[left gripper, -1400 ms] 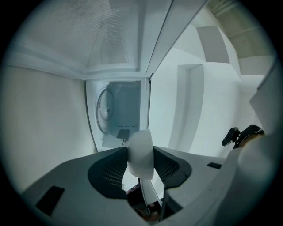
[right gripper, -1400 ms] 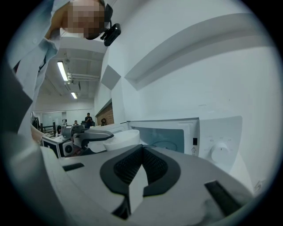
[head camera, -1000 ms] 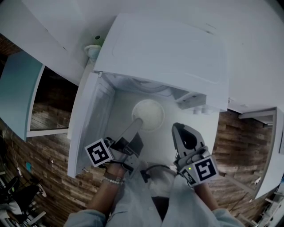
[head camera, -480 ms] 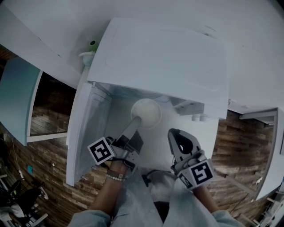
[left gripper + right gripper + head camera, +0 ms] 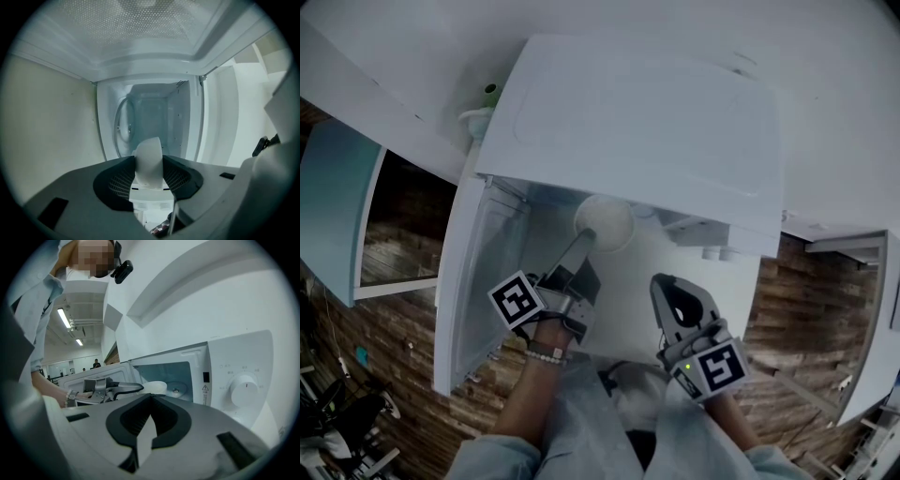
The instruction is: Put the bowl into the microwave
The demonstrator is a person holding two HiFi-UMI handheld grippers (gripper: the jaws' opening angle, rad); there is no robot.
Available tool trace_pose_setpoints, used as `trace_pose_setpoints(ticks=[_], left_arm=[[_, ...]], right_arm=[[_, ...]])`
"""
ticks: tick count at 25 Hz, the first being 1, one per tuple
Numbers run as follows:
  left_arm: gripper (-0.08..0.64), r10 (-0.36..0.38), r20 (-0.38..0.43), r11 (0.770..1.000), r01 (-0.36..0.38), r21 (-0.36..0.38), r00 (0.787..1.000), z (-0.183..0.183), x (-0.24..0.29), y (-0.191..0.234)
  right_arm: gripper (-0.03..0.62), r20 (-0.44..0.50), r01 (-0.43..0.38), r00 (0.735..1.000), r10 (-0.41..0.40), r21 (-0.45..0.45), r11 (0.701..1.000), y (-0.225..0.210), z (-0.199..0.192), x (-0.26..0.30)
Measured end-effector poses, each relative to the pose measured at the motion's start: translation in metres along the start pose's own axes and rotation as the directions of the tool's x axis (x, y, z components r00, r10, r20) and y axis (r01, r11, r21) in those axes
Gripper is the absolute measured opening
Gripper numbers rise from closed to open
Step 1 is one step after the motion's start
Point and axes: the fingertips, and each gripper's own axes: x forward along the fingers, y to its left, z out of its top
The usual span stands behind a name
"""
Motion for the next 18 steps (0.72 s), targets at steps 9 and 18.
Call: trace_pose_setpoints(ticks=[9,18], left_arm=[[0.176,0.050,0.021,0.999,-0.050,0.003,0.999,0.012,0.020,0.020],[0.176,0.086,0.058,0.996,-0.087,0.007,0.995,0.032,0.035,0.032]], right_arm=[[-0.003,-0.033,-0.015,0.999,0.015,0.003,1.000,-0.001,-0.010,0.004],[-0.003,-0.034,-0.030,0.999,0.029,-0.007,1.000,0.001,-0.009,0.008]])
